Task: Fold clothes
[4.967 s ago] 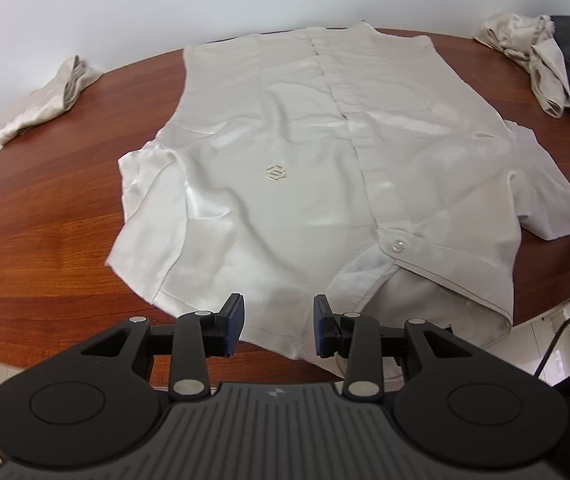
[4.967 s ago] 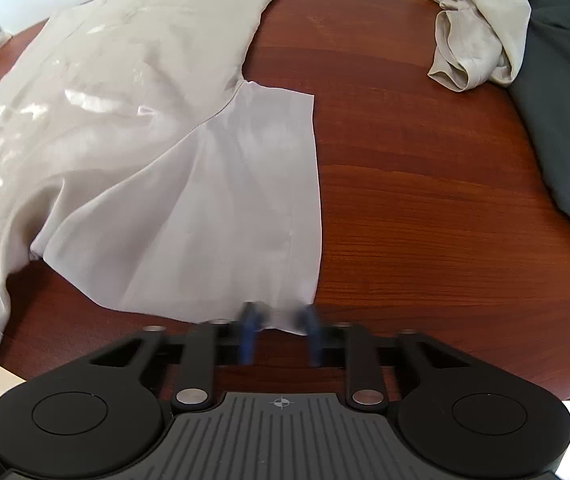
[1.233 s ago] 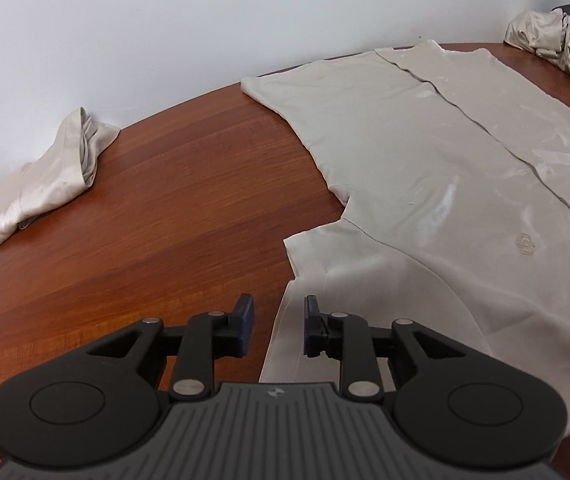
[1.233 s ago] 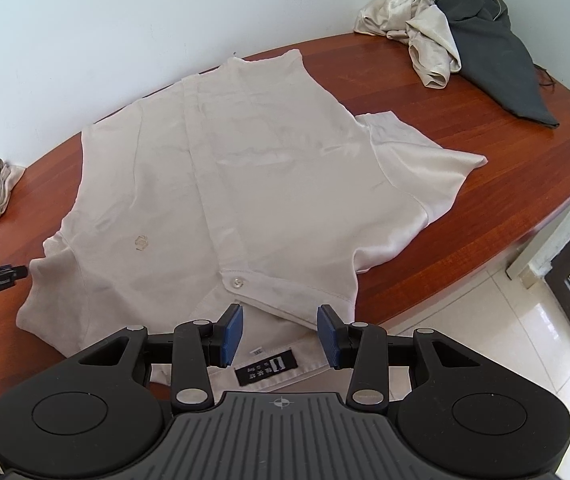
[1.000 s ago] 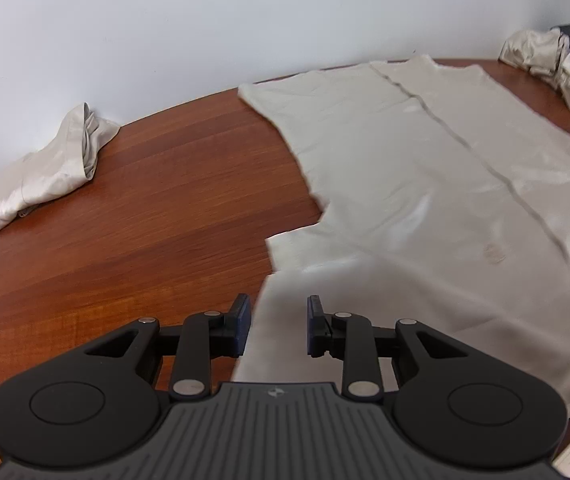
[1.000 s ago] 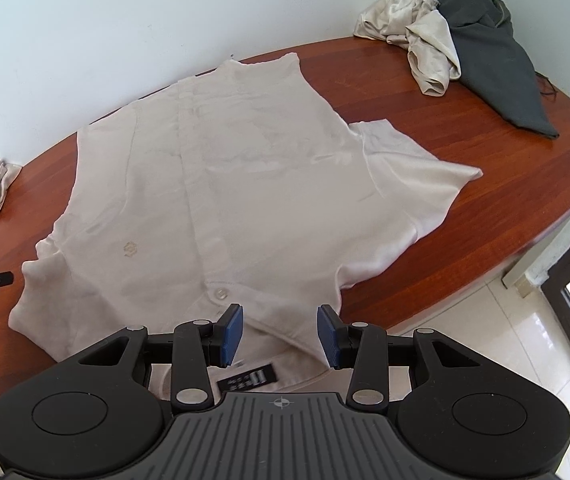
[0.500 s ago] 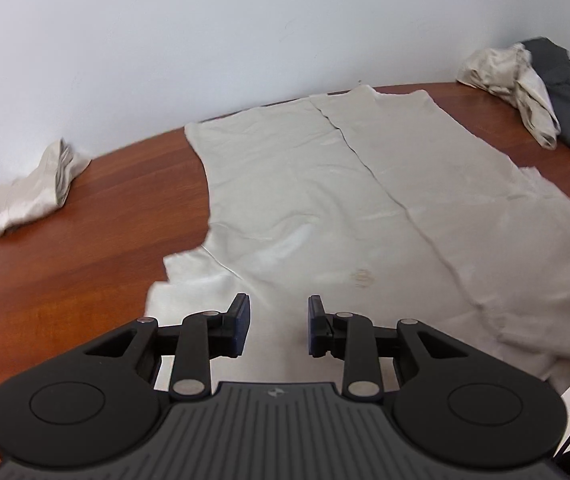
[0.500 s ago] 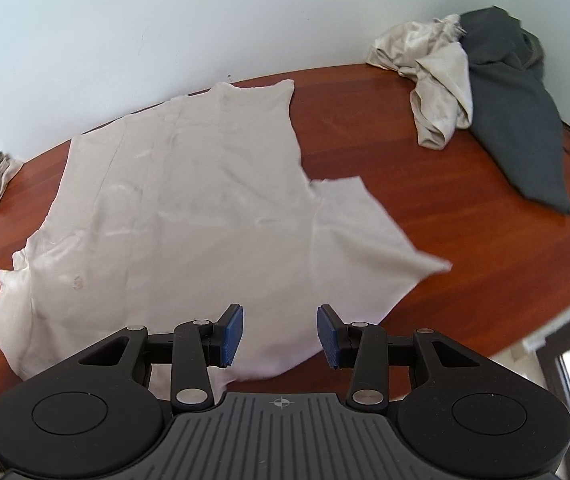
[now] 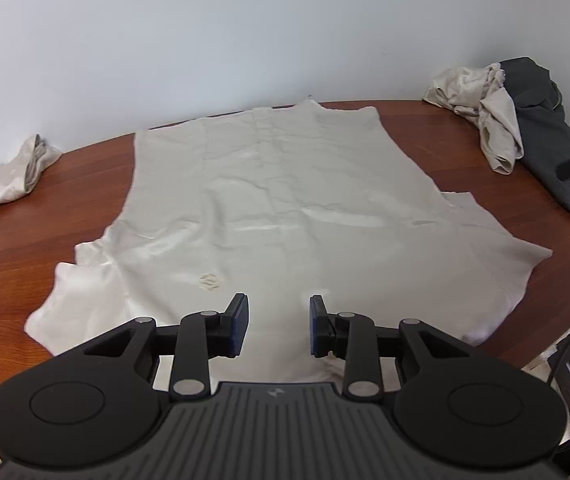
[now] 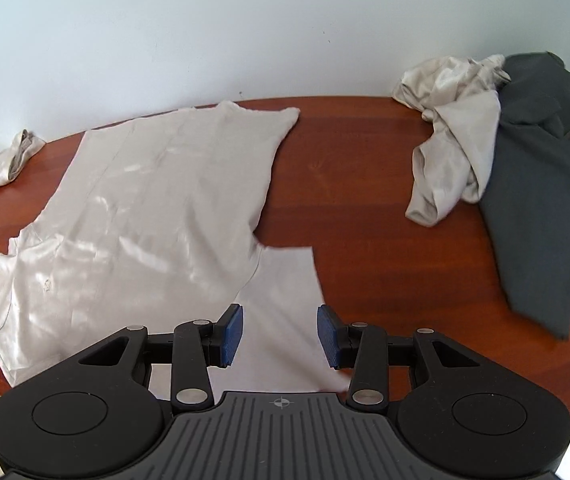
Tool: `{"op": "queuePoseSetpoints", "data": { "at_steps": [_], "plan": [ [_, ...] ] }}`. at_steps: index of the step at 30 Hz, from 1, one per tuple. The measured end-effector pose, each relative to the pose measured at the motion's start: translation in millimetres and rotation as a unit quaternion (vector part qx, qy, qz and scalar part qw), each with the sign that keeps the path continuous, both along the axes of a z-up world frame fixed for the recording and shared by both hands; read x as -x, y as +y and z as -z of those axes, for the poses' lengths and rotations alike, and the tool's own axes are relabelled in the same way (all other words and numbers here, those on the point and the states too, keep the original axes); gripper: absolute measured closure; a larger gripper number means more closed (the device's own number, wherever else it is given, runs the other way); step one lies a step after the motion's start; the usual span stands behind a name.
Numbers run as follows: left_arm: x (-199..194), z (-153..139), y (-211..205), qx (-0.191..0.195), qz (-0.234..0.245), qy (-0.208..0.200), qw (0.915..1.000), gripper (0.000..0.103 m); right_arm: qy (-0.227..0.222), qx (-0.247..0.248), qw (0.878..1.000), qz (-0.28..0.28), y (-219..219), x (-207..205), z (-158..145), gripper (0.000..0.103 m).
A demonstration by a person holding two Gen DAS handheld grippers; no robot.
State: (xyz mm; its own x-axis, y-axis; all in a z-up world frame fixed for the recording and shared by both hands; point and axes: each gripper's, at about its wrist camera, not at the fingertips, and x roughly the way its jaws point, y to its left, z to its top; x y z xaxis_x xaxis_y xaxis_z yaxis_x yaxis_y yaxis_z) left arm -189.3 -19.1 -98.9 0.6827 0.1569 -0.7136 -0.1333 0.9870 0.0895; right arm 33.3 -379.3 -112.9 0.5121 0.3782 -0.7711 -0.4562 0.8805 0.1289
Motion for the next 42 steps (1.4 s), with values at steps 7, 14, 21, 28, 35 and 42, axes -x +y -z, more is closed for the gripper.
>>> {"op": "queuePoseSetpoints", "data": {
  "at_steps": [7, 14, 21, 28, 35, 42],
  "plan": [
    [-11, 11, -55, -0.019, -0.022, -0.003, 0.9996, 0.066, -0.025, -0.007, 0.996, -0.088, 1, -51, -6, 0.059],
    [-19, 19, -113, -0.013, -0.084, 0.006, 0.9963, 0.066, -0.029, -0.02, 0.981, -0.191, 4, -111, 3, 0.059],
    [-33, 27, -181, 0.012, -0.217, 0.02, 0.9759, 0.066, -0.017, -0.005, 0.96, -0.28, 15, -164, 13, 0.059],
    [-47, 41, -217, 0.098, -0.35, 0.025, 0.9313, 0.065, -0.014, 0.01, 0.949, -0.315, 40, -219, 24, 0.059],
    [-67, 58, -235, 0.147, -0.396, 0.043, 0.9051, 0.065, 0.006, 0.017, 0.943, -0.331, 65, -271, 40, 0.059],
    [-91, 75, -239, 0.173, -0.429, 0.07, 0.884, 0.065, 0.062, 0.017, 0.947, -0.313, 105, -305, 70, 0.059]
  ]
}}
